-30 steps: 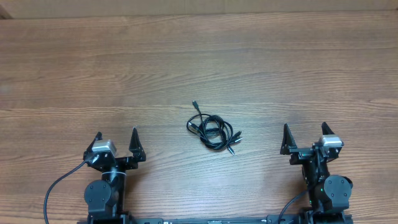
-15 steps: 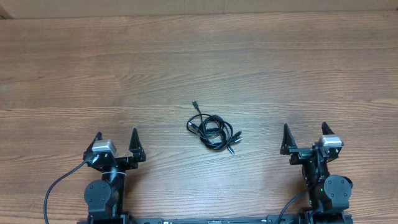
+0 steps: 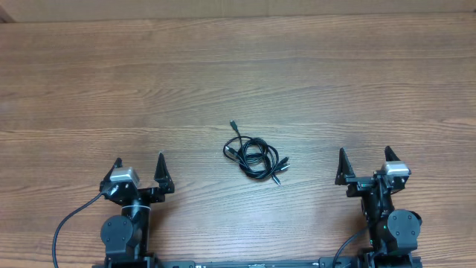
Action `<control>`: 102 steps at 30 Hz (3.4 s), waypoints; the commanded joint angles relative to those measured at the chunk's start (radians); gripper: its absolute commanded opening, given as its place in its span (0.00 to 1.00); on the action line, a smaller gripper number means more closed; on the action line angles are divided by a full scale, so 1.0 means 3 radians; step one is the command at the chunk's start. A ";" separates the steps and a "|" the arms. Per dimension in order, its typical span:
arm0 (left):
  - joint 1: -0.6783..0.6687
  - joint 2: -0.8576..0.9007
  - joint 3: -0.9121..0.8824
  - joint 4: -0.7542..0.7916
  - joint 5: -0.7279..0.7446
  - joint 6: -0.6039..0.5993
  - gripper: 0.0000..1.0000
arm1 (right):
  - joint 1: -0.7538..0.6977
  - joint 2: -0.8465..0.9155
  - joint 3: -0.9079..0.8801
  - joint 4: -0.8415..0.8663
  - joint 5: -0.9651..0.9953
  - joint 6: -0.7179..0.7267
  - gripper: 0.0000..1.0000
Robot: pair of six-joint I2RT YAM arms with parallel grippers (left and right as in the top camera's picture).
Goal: Untangle cables
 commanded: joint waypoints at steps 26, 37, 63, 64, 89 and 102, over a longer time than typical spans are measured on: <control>-0.0023 0.0043 0.1083 -0.0966 0.0207 0.0161 1.00 | -0.0019 -0.0025 -0.0027 0.0014 0.0032 0.0009 1.00; -0.0023 0.1349 0.2566 -0.2196 0.0365 0.0038 1.00 | -0.0018 -0.0025 -0.0027 0.0014 0.0032 0.0009 1.00; -0.1748 0.4466 0.3841 -0.3023 -0.0131 -0.1212 0.99 | -0.0019 -0.0025 -0.0027 0.0014 0.0032 0.0009 1.00; -0.1748 0.4509 0.3841 -0.3012 -0.0114 -0.1208 1.00 | -0.0019 -0.0025 -0.0027 0.0015 0.0032 0.0010 1.00; -0.2497 0.6214 0.3841 -0.2529 0.0257 -0.4051 1.00 | -0.0018 -0.0025 -0.0027 0.0015 0.0032 0.0009 1.00; -0.2508 0.6265 0.3838 -0.2224 0.0254 -0.4039 0.18 | -0.0019 -0.0025 -0.0027 0.0014 0.0032 0.0009 1.00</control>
